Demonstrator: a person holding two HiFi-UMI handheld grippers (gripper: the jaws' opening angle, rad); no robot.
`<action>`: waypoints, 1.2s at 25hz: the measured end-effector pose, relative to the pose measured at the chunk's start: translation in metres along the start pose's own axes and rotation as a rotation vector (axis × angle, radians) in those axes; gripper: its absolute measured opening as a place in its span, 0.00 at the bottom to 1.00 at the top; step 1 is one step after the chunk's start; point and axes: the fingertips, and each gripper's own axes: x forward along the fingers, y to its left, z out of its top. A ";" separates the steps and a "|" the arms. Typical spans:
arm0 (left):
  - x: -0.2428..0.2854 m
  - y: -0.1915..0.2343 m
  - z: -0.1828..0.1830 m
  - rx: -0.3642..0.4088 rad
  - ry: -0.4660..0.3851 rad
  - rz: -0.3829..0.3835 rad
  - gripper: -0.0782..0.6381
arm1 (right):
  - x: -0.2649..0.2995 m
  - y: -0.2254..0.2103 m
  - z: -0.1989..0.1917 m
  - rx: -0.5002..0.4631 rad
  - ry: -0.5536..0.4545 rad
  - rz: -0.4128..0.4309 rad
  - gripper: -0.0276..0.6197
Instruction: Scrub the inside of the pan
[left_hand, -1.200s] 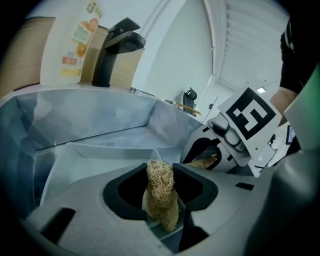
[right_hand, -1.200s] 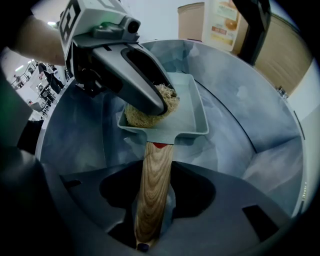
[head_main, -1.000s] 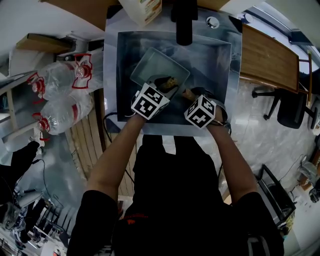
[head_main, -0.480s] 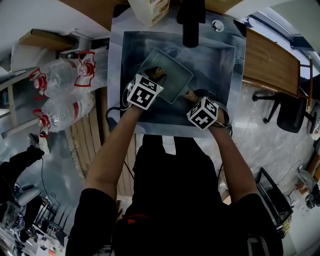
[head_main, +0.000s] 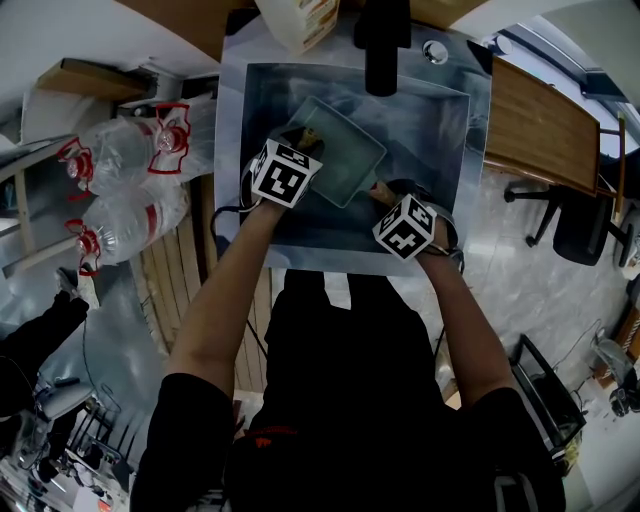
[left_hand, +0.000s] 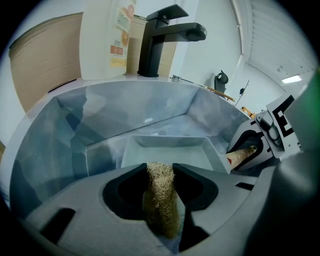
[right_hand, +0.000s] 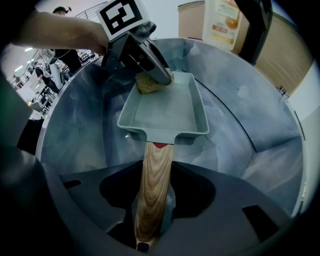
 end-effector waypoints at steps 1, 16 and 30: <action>0.000 0.000 0.000 -0.002 0.000 0.001 0.33 | 0.000 0.000 0.000 0.000 0.000 0.000 0.31; -0.090 -0.024 0.072 -0.060 -0.324 -0.064 0.33 | -0.014 -0.003 0.013 0.037 -0.077 0.001 0.34; -0.242 -0.087 0.131 0.033 -0.669 -0.145 0.33 | -0.149 -0.027 0.068 0.125 -0.476 -0.166 0.11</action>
